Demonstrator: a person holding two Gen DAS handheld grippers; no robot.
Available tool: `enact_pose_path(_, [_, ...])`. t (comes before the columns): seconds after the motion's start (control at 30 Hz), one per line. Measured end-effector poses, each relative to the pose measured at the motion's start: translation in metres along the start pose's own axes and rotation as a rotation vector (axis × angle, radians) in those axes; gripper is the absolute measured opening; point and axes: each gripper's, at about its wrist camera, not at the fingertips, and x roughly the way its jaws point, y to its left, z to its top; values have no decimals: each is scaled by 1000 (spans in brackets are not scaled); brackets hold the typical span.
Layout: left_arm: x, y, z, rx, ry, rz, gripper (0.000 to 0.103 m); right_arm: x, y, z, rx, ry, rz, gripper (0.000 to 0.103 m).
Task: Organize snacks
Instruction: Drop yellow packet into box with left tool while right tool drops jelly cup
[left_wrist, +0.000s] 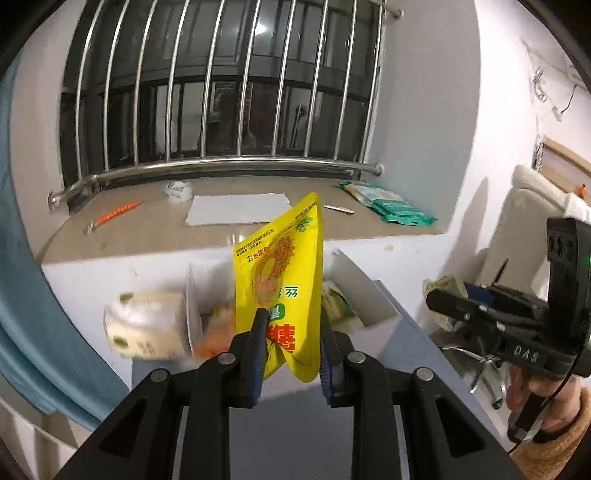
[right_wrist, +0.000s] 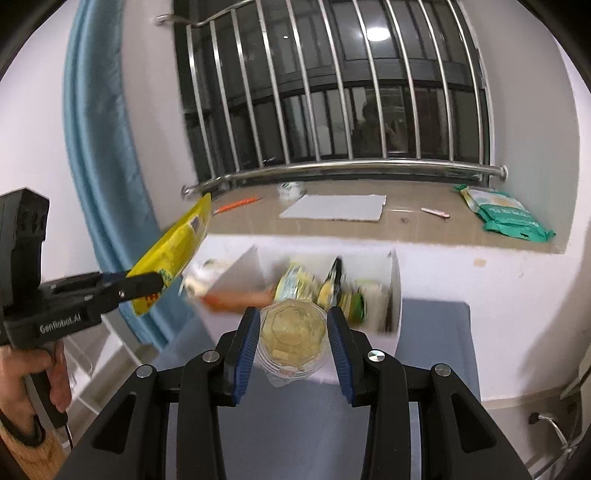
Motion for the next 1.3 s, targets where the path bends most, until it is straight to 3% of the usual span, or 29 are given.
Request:
enact_pose_path(0.23, [61,8,37,20,62,31,27,62,-33,47,44,41,-43,41])
enact_pose_path(0.33, [85,12,40,17,85,46,35,88,-42,55,68,65,-53,42])
enact_pose_path(0.37, [92,15,40,10,87,57,55,94,-44,55,72,72,-54,43])
enact_pose_path(0.4, [99,18,39,-1,90,55,92,103,-47,56,75,78,-67,49])
enact_pose_path(0.43, [105,21,37,-12,101,46,103,109,-49,56,76,84,-93,82])
enact_pose_path(0.47, [109,23,33,-17,106,44,103,115,-51,54,76,89,-120,103])
enact_pose_path(0.73, [103,25,12,24,99,91,103,112,-58,39,86,97,-130,103])
enact_pose_path(0.9, [76,12,8,73,36,150,103,96,-49,34,60,66,-129,103])
enact_pose_path(1.1, [27,1,-3,21,-43,33,103,61,-29,26,26,24,-133,103])
enact_pose_path(1.23, [-7,-5,-13,-25,-82,37,103,31,-14,15,12,9,-77,103])
enact_pose_path(1.3, [-22,-7,-19,-47,-58,41,103,11,-4,7,-3,-8,-65,103])
